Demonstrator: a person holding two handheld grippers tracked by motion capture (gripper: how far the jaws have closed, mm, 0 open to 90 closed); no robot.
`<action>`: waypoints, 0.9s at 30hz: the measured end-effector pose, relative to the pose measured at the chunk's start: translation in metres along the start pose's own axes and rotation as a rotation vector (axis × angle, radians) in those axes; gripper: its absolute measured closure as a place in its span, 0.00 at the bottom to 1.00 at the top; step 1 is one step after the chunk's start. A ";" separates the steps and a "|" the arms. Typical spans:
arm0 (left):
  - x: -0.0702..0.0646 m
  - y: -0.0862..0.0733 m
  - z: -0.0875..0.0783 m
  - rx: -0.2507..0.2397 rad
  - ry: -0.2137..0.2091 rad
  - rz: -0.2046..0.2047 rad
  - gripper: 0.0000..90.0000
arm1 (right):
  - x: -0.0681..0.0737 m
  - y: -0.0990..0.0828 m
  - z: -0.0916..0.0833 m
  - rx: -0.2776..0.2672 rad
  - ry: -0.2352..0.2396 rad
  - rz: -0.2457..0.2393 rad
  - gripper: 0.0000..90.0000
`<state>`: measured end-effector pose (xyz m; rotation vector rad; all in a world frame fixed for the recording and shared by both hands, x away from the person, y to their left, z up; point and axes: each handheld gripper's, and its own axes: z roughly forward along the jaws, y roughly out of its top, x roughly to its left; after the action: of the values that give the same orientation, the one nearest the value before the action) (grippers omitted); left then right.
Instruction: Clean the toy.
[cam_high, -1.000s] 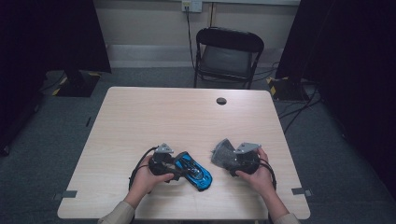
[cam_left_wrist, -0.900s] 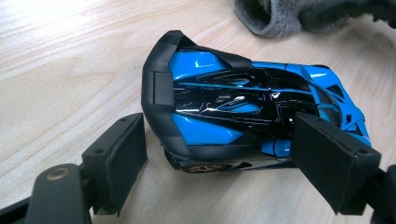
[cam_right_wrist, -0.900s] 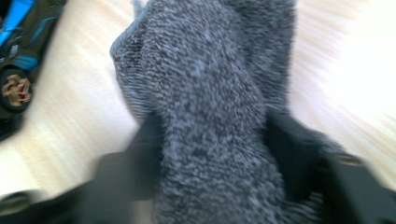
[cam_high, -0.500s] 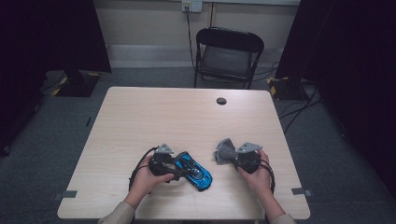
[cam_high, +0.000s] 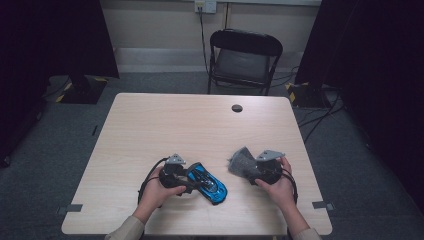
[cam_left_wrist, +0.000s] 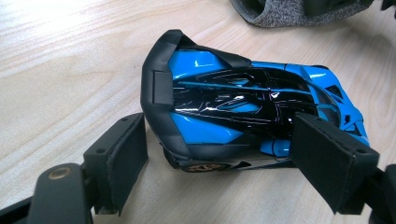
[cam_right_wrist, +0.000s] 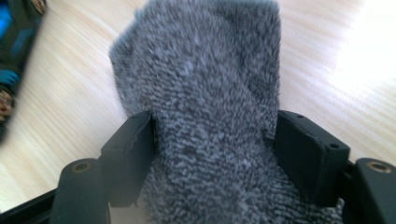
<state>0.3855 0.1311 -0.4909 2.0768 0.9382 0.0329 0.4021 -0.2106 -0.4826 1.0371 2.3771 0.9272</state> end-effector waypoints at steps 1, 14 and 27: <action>0.000 0.000 0.000 0.000 0.000 0.001 0.21 | 0.000 -0.002 0.002 0.003 0.002 -0.001 0.31; 0.000 -0.001 0.000 -0.004 0.001 -0.011 0.21 | -0.002 -0.014 -0.002 -0.020 -0.023 0.066 0.80; 0.000 0.001 0.000 0.003 0.003 0.001 0.21 | 0.000 -0.006 -0.014 -0.027 0.035 0.090 0.86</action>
<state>0.3858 0.1309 -0.4905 2.0804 0.9400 0.0355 0.3912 -0.2199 -0.4766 1.1345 2.3561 1.0143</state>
